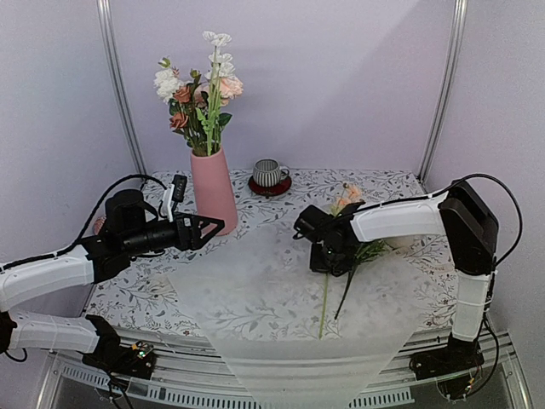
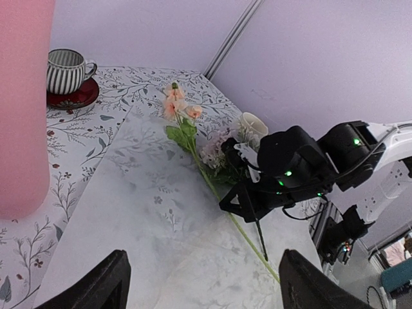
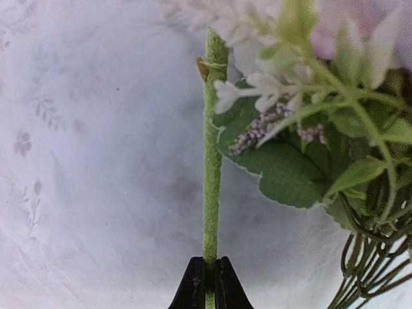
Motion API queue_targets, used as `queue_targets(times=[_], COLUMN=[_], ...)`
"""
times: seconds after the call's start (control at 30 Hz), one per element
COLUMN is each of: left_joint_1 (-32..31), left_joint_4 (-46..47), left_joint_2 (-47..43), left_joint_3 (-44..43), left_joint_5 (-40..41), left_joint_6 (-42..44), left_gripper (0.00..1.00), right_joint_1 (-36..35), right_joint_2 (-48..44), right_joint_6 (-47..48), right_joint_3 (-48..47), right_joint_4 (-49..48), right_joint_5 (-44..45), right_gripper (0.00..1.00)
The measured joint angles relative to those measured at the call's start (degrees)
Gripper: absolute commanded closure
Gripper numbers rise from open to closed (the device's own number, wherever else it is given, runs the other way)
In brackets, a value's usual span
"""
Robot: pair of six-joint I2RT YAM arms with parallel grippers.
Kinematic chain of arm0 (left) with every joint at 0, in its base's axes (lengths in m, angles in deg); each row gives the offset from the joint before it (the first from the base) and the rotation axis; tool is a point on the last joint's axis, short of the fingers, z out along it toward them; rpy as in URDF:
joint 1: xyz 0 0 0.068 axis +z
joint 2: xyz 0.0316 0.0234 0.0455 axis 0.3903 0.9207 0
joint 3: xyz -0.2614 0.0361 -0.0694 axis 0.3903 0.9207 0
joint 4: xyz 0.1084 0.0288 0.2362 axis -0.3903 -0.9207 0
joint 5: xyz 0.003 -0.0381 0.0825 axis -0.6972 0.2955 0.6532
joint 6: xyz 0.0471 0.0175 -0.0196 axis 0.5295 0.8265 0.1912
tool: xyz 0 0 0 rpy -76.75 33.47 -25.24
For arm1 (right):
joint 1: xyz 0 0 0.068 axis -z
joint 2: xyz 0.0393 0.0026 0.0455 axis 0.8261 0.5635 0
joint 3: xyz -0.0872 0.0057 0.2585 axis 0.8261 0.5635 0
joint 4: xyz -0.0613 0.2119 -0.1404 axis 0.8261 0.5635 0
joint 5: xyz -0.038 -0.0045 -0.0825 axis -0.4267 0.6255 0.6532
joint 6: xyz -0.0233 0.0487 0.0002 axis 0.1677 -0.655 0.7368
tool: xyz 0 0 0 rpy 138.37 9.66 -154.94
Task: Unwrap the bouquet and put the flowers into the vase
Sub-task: Pick up the fake flower from the flattened wrapping paper.
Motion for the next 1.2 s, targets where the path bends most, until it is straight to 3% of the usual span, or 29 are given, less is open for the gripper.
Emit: queue_targets(times=[0.13,0.4,0.83,1.2], left_joint_1=[0.0,0.0,-0.04,-0.98], left_joint_4=[0.0,0.02,0.68,3.37], left_joint_2=[0.0,0.0,0.46,2.99], left_joint_3=[0.0,0.0,-0.02,-0.02], left_joint_5=[0.0,-0.04,-0.92,-2.6], left_joint_6=[0.0,-0.02,-0.55,-2.05], left_gripper=[0.18,0.18,0.18,0.18], right_joint_1=[0.0,0.0,0.0,-0.57], right_joint_2=[-5.64,-18.64,-31.67,-36.87], right_joint_6=[0.07,5.92,16.15,21.03], right_joint_3=[2.23,10.82,24.81,28.96], right_joint_4=[-0.61,-11.96,-33.88,-45.05], right_joint_5=[0.13,-4.26,-17.59,-25.86], right_gripper=[0.97,0.98,0.98,0.98])
